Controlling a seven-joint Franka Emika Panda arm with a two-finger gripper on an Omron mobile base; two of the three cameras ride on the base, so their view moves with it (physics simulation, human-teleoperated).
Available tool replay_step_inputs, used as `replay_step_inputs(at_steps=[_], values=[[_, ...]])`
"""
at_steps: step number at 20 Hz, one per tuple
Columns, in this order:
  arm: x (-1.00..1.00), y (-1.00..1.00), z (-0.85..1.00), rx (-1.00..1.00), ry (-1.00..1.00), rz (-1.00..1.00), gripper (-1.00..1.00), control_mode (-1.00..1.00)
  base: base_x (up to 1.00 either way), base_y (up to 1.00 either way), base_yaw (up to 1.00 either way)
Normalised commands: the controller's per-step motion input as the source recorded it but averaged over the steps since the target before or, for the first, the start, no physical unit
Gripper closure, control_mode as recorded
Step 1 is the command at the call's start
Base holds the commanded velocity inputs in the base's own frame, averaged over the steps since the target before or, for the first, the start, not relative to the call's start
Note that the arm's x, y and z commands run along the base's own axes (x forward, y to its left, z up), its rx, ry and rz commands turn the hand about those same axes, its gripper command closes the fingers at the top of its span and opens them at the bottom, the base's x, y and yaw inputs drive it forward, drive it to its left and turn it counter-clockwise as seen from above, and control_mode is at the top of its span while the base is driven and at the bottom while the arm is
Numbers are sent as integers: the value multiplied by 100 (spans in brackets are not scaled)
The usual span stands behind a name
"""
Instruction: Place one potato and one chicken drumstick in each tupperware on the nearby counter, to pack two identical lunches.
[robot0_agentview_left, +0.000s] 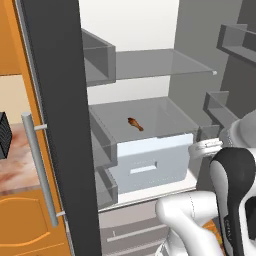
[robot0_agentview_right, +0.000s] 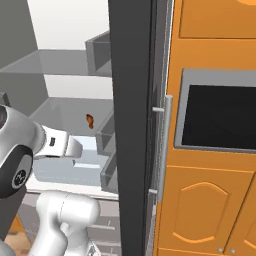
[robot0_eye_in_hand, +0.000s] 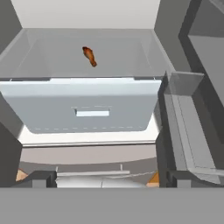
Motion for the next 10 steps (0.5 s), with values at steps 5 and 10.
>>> replay_step_inputs(at_steps=[5, 10], values=[[0, 0, 0, 0, 0, 0, -100, 100, 54, 2, 0], [27, 24, -17, -6, 0, 0, -100, -100, 0, 0, 0]])
